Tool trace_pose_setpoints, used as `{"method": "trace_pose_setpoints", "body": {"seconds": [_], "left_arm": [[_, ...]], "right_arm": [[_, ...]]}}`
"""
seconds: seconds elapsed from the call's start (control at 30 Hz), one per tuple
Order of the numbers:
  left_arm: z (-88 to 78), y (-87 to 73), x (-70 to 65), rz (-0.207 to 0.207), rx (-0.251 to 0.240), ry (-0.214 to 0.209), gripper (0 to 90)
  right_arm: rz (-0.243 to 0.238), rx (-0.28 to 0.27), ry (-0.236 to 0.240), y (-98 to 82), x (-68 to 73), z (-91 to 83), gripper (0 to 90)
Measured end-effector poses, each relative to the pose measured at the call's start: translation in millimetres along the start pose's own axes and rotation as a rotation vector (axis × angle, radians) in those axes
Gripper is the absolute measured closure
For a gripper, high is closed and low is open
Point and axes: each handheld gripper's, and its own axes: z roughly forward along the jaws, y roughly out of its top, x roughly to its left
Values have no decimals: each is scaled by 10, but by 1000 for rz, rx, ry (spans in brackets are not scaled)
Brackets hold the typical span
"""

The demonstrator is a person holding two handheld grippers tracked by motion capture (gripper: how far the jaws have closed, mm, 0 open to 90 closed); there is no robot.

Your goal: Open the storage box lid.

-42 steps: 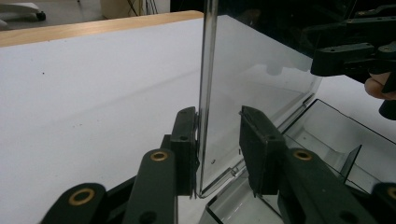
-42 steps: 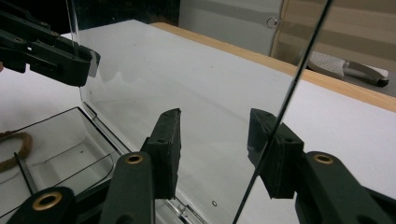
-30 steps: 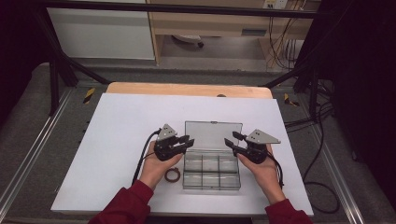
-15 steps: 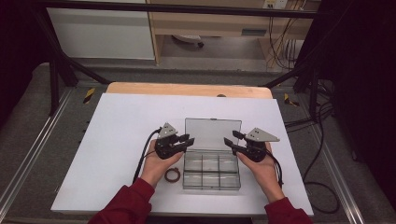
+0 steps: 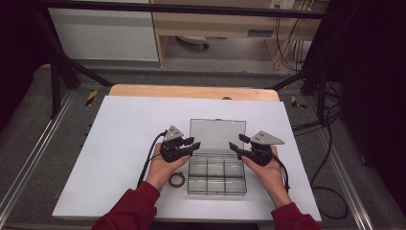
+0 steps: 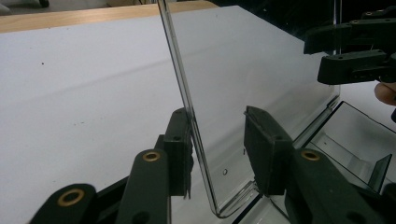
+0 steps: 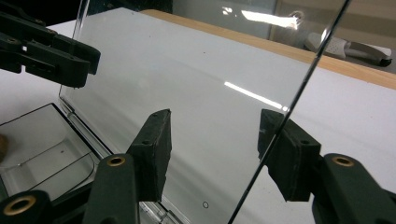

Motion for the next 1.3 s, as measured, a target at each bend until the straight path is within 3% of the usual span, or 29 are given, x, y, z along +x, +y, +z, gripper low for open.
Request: {"method": "trace_pose_setpoints", "body": {"seconds": [0.9, 1.3], "left_arm": [[121, -55, 78, -47, 57, 10, 489], [155, -64, 84, -81, 82, -9, 451]], "right_arm": [[84, 87, -7, -83, -76, 94, 352], [118, 107, 2, -98, -85, 110, 333]]}}
